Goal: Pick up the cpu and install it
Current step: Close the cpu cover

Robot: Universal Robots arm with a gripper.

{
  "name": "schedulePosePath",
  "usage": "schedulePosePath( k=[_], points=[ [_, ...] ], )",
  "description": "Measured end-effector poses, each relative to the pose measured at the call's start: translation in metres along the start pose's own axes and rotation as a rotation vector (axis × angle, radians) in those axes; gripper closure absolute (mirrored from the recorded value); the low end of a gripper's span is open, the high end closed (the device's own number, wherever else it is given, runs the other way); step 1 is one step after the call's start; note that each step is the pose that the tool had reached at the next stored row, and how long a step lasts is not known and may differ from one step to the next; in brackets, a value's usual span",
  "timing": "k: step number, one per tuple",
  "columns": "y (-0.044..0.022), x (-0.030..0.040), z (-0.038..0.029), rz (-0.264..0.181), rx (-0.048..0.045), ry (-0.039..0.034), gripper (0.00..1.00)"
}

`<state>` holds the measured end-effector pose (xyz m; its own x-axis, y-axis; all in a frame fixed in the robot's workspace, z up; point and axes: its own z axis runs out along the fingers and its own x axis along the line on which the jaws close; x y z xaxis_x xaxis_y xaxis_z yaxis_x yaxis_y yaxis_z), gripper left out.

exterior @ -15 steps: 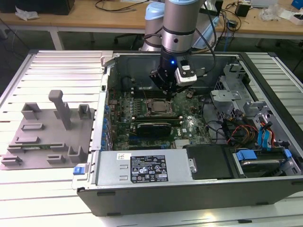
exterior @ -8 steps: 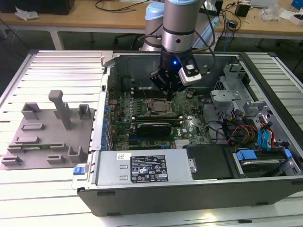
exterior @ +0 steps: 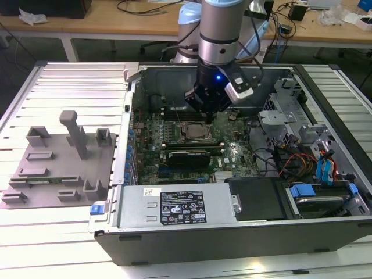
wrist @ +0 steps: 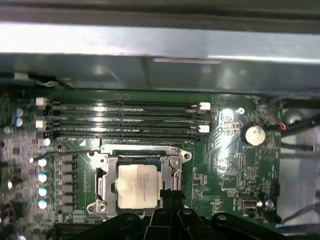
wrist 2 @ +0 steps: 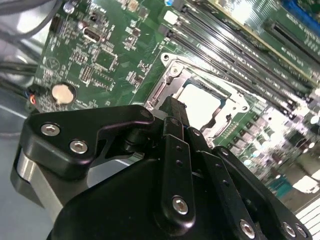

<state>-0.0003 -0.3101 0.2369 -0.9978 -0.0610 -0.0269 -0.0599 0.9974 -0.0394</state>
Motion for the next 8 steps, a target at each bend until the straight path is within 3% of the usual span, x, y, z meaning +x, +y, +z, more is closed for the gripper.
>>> schedulePosePath(
  k=[2, 8],
  points=[
    [0.0001, 0.0006, 0.0004, -0.022, -0.0005, -0.0009, 0.89],
    [-0.0004, 0.0023, 0.0039, -0.024, 0.0006, -0.0008, 0.89]
  ],
)
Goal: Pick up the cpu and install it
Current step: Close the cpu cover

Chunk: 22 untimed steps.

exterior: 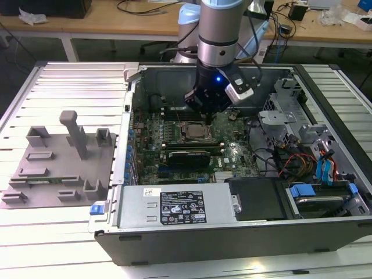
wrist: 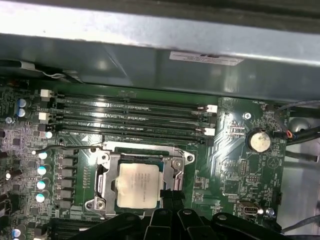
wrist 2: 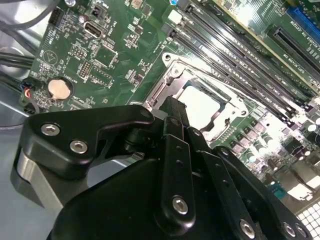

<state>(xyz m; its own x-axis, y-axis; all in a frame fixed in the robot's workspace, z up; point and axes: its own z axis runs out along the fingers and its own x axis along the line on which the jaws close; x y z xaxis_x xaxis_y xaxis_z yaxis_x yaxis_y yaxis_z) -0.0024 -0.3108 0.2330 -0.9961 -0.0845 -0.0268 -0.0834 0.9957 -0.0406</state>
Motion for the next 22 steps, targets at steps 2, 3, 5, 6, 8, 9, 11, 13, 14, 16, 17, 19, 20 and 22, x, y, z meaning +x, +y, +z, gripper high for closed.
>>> schedulePosePath(
  k=[2, 3, 5, 6, 8, 9, 11, 13, 14, 16, 17, 19, 20, 22],
  points=[
    [-0.0008, 0.0028, 0.0011, 0.000, -0.0001, 0.0000, 0.89],
    [-0.0013, 0.0051, 0.0015, 0.000, -0.0001, -0.0001, 0.89],
    [-0.0019, 0.0097, 0.0021, 0.000, -0.0001, 0.0000, 0.89],
    [-0.0022, 0.0131, 0.0022, 0.000, 0.0000, 0.0000, 0.89],
    [-0.0026, 0.0206, 0.0026, 0.000, -0.0001, 0.0000, 0.89],
    [-0.0029, 0.0237, 0.0029, 0.000, -0.0001, -0.0001, 0.89],
    [-0.0032, 0.0297, 0.0038, 0.000, -0.0001, -0.0001, 0.89],
    [-0.0030, 0.0374, 0.0056, 0.000, -0.0002, -0.0002, 0.89],
    [-0.0023, 0.0435, 0.0117, 0.000, -0.0001, -0.0001, 0.89],
    [-0.0016, 0.0507, 0.0154, 0.000, 0.0000, 0.0000, 0.89],
    [-0.0012, 0.0548, 0.0171, 0.000, 0.0001, 0.0001, 0.89],
    [-0.0007, 0.0577, 0.0216, 0.000, -0.0001, -0.0001, 0.89],
    [-0.0006, 0.0586, 0.0230, 0.000, -0.0001, -0.0001, 0.89],
    [-0.0004, 0.0598, 0.0262, 0.000, 0.0003, 0.0001, 0.89]
  ],
)
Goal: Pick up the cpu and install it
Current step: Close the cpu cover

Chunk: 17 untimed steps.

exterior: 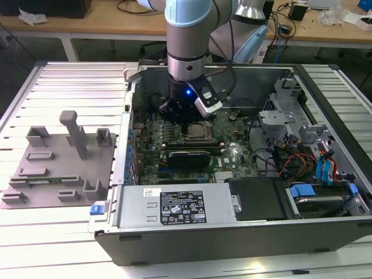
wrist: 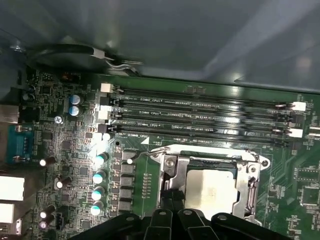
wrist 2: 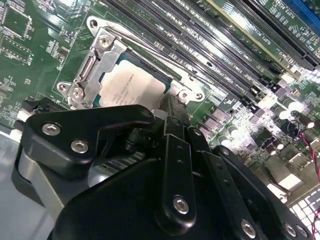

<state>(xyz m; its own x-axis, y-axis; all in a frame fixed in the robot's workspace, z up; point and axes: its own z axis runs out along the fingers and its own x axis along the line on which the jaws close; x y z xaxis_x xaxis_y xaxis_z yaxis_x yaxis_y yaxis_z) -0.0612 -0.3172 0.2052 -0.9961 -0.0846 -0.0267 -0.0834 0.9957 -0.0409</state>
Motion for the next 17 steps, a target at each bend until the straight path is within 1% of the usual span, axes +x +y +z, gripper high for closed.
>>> schedulePosePath(
  k=[13, 15, 17],
  points=[
    [0.0001, 0.0003, 0.0018, 0.000, -0.0008, -0.0001, 0.89],
    [0.0003, 0.0002, 0.0003, 0.000, -0.0023, -0.0011, 0.89],
    [0.0000, 0.0002, -0.0024, 0.000, -0.0010, -0.0002, 0.89]
  ],
)
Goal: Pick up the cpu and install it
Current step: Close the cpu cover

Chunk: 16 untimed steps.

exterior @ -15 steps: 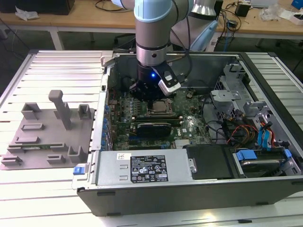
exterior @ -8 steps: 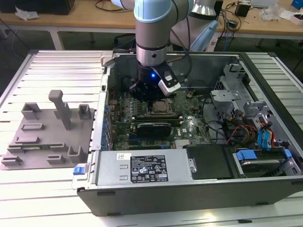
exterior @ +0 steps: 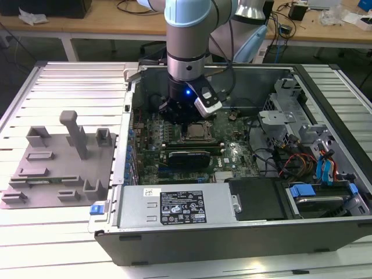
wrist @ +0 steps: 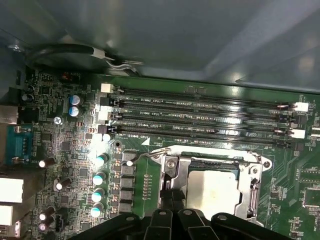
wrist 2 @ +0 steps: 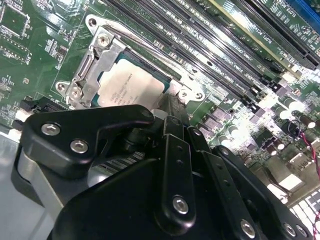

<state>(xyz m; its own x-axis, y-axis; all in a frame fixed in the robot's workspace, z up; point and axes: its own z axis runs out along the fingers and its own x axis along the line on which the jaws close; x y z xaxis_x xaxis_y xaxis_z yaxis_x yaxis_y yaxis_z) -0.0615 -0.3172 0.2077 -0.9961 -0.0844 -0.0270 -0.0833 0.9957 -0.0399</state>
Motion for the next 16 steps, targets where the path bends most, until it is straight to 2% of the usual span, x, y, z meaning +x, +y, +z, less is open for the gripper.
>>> schedulePosePath(
  k=[3, 6, 9, 14, 16],
  points=[
    [-0.0002, -0.0001, -0.0047, 0.000, 0.0001, 0.0000, 0.89],
    [-0.0009, -0.0006, -0.0218, 0.000, 0.0001, -0.0001, 0.89],
    [-0.0013, -0.0008, -0.0307, 0.000, 0.0002, -0.0004, 0.89],
    [-0.0013, -0.0009, -0.0316, 0.000, 0.0006, -0.0006, 0.89],
    [-0.0015, -0.0040, -0.0316, 0.000, 0.0008, -0.0005, 0.89]
  ],
)
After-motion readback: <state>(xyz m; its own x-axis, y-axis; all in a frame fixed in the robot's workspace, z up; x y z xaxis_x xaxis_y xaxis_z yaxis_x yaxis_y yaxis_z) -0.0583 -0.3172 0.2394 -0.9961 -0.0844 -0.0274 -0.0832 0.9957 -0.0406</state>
